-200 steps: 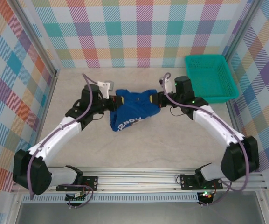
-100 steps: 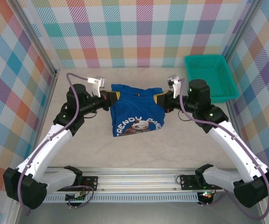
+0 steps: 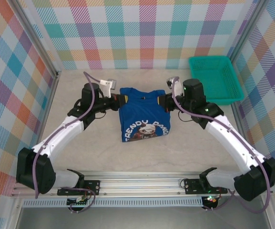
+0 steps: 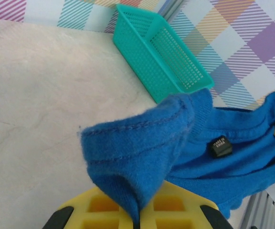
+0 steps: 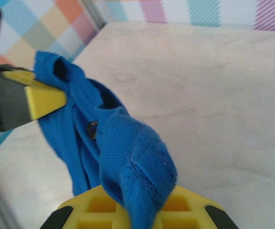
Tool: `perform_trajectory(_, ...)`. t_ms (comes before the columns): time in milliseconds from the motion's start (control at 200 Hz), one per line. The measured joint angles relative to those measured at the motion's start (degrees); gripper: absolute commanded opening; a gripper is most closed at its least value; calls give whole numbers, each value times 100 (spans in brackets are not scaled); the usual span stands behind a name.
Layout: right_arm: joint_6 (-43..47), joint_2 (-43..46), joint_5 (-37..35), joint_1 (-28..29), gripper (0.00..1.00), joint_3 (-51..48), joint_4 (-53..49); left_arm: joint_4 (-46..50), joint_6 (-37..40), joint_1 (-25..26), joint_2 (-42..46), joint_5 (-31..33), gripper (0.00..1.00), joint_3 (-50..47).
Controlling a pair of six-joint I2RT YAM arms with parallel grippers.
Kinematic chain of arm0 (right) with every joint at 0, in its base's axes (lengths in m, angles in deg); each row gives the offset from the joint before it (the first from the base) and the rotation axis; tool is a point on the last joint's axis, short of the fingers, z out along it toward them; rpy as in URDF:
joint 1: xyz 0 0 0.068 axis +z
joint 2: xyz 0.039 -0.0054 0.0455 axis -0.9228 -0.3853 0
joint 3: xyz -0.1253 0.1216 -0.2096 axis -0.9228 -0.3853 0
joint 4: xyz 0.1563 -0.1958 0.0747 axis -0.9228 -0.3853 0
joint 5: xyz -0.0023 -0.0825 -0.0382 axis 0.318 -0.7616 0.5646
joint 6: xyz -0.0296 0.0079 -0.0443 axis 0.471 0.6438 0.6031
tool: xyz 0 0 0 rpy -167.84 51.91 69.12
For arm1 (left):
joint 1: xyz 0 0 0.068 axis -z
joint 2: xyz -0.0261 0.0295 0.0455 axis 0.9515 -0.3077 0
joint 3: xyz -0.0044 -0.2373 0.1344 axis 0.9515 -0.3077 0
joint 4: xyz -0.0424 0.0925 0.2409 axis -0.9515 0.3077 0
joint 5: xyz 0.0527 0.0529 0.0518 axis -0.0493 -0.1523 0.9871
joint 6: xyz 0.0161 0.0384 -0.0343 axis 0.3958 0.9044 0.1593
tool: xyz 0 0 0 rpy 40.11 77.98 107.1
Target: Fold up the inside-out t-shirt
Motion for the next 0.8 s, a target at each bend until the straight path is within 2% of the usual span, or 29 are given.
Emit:
perform_trajectory(225,433,-916,-966,0,3,841,149,-289,87,-149,-1215,-24,0,1311)
perform_trajectory(425,1067,-1185,-955,-17,4,1086,400,-581,170,-170,-2109,-273,2,2317)
perform_trajectory(560,1211,-911,-629,-15,5,798,455,-927,144,-151,-2168,-616,9,2105)
perform_trajectory(800,540,455,-170,31,5,-1198,289,-1456,-61,203,-2028,-1178,17,476)
